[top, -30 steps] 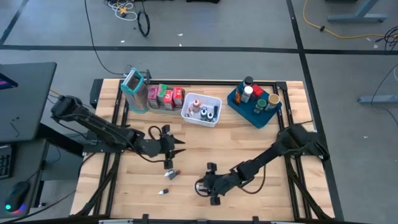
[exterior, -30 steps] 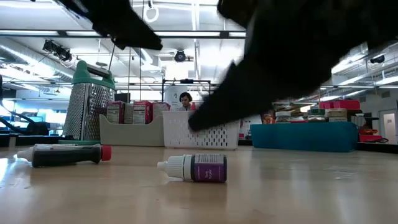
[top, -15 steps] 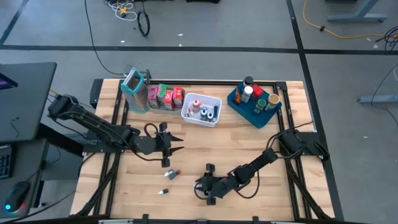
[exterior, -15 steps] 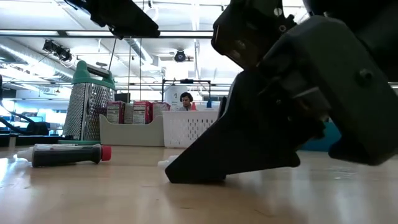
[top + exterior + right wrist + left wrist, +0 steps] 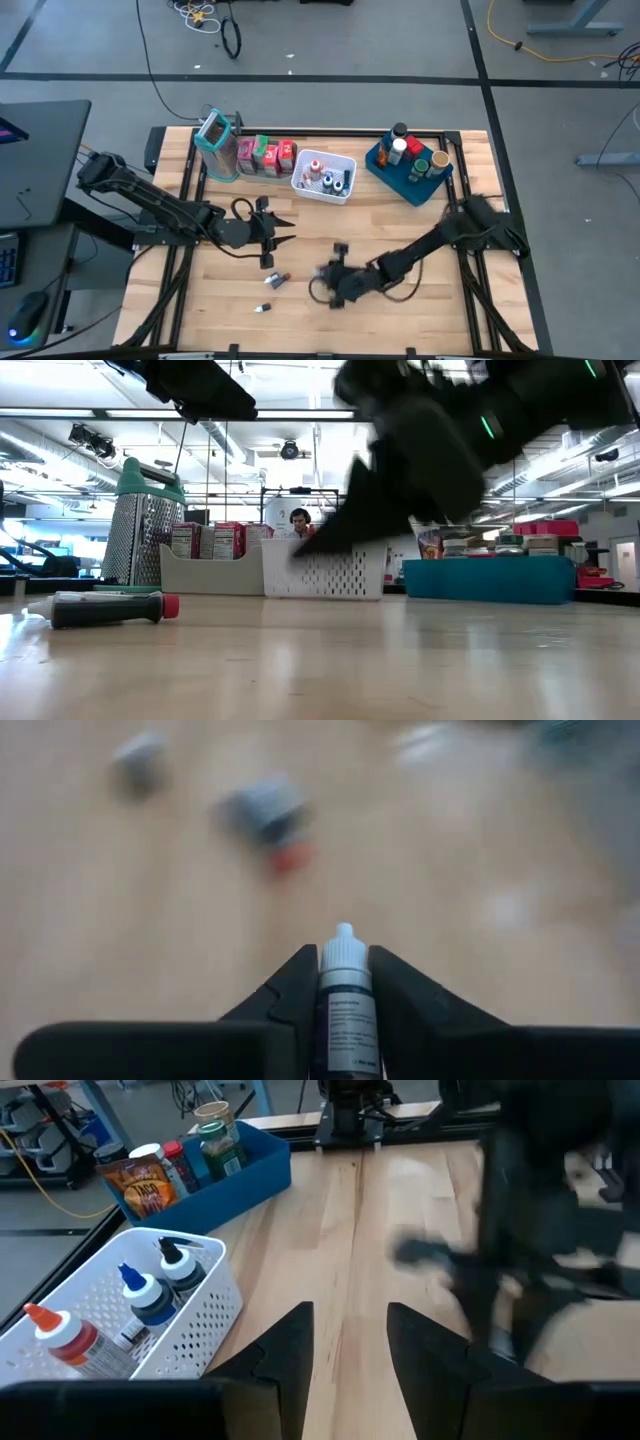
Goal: Pick & Place Kitchen Items
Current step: Put the small purple food coloring bottle into the white bin
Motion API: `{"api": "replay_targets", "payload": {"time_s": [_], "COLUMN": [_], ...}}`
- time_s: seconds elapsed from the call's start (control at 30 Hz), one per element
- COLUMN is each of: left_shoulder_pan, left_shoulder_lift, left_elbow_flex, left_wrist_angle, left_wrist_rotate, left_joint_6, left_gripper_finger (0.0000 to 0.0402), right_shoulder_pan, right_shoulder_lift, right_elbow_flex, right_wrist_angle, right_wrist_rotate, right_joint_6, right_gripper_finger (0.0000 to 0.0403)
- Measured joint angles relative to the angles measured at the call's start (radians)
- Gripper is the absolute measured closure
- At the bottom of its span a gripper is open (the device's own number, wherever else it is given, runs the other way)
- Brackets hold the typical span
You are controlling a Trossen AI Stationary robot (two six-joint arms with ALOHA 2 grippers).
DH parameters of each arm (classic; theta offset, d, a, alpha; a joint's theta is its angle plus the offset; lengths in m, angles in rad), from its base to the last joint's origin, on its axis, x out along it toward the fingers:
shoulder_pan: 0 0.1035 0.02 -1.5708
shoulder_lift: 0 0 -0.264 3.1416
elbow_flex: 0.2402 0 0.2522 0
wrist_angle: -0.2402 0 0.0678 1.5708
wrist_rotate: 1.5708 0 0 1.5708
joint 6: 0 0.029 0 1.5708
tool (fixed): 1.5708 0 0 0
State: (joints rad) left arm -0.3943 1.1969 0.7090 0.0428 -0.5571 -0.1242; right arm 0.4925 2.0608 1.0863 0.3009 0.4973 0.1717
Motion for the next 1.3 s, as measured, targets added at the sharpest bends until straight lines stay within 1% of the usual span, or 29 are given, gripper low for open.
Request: {"api": "replay_targets", "payload": {"time_s": [0.1, 0.2, 0.27, 0.33, 0.4, 0.5, 0.63, 0.67, 0.83, 0.97, 1.07, 1.17, 1.3], "left_shoulder_pan": [0.000, 0.000, 0.000, 0.000, 0.000, 0.000, 0.000, 0.000, 0.000, 0.000, 0.000, 0.000, 0.000], "left_shoulder_lift": [0.000, 0.000, 0.000, 0.000, 0.000, 0.000, 0.000, 0.001, 0.001, 0.001, 0.001, 0.001, 0.001], "left_elbow_flex": [0.000, 0.000, 0.000, 0.000, 0.000, 0.000, 0.000, 0.000, 0.000, 0.000, 0.000, 0.000, 0.000], "left_wrist_angle": [0.010, 0.020, 0.018, 0.017, 0.017, 0.015, 0.020, 0.021, 0.020, 0.010, 0.010, 0.009, 0.010], "left_wrist_rotate": [0.000, 0.000, 0.000, 0.004, 0.021, 0.071, 0.131, 0.139, 0.153, 0.153, 0.153, 0.152, 0.152], "left_joint_6": [-0.007, 0.007, 0.009, 0.008, 0.008, 0.007, 0.005, 0.006, 0.009, 0.086, 0.106, 0.105, 0.104], "left_gripper_finger": [0.0264, 0.0264, 0.0264, 0.0264, 0.0264, 0.0264, 0.0264, 0.0264, 0.0264, 0.0264, 0.0264, 0.0264, 0.0264], "right_shoulder_pan": [-0.032, -0.083, -0.132, -0.183, -0.228, -0.301, -0.401, -0.429, -0.543, -0.589, -0.611, -0.621, -0.622], "right_shoulder_lift": [-0.125, -0.234, -0.307, -0.361, -0.399, -0.441, -0.444, -0.438, -0.405, -0.394, -0.394, -0.394, -0.394], "right_elbow_flex": [0.005, 0.003, 0.003, 0.005, 0.004, 0.004, 0.004, 0.004, -0.035, -0.075, -0.101, -0.103, -0.103], "right_wrist_angle": [-0.144, -0.305, -0.383, -0.445, -0.522, -0.576, -0.604, -0.602, -0.561, -0.505, -0.476, -0.471, -0.458], "right_wrist_rotate": [0.184, 0.366, 0.427, 0.437, 0.434, 0.428, 0.419, 0.396, 0.188, 0.093, 0.032, 0.046, 0.070], "right_joint_6": [-0.041, -0.047, -0.022, 0.018, 0.044, 0.054, 0.056, 0.056, 0.060, 0.055, 0.052, 0.055, 0.055], "right_gripper_finger": [0.0315, 0.0315, 0.0318, 0.0318, 0.0318, 0.0316, 0.0315, 0.0315, 0.0314, 0.0314, 0.0313, 0.0305, 0.0281]}}
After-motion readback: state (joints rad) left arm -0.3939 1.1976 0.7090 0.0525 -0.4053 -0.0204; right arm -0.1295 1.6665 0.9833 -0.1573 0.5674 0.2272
